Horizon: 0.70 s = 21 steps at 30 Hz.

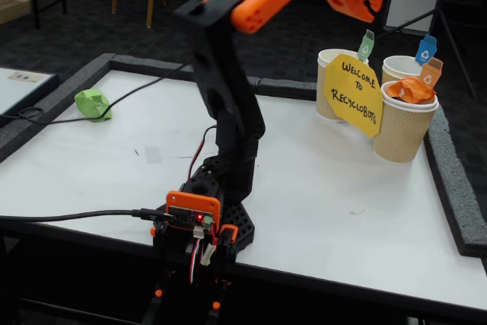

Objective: Sort rubbish by color.

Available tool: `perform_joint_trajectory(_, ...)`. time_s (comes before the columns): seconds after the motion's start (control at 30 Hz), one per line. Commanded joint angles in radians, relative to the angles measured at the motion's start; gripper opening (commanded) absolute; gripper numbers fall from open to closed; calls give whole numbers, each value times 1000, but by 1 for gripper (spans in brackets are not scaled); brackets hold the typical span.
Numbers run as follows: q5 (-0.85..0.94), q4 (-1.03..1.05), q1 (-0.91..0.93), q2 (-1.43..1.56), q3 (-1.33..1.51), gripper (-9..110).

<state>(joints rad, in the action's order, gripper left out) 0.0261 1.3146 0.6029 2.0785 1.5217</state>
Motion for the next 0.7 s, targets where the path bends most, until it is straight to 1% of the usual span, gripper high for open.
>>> perform_joint_trajectory(0.0, 26, -20, 29, 293, 106, 0)
perform_joint_trajectory(0.27, 31, -48, 29, 614, 397, 0)
perform_joint_trajectory(0.5, 31, -38, 29, 827, 555, 0)
perform_joint_trajectory(0.67, 31, -34, 29, 916, 624, 0)
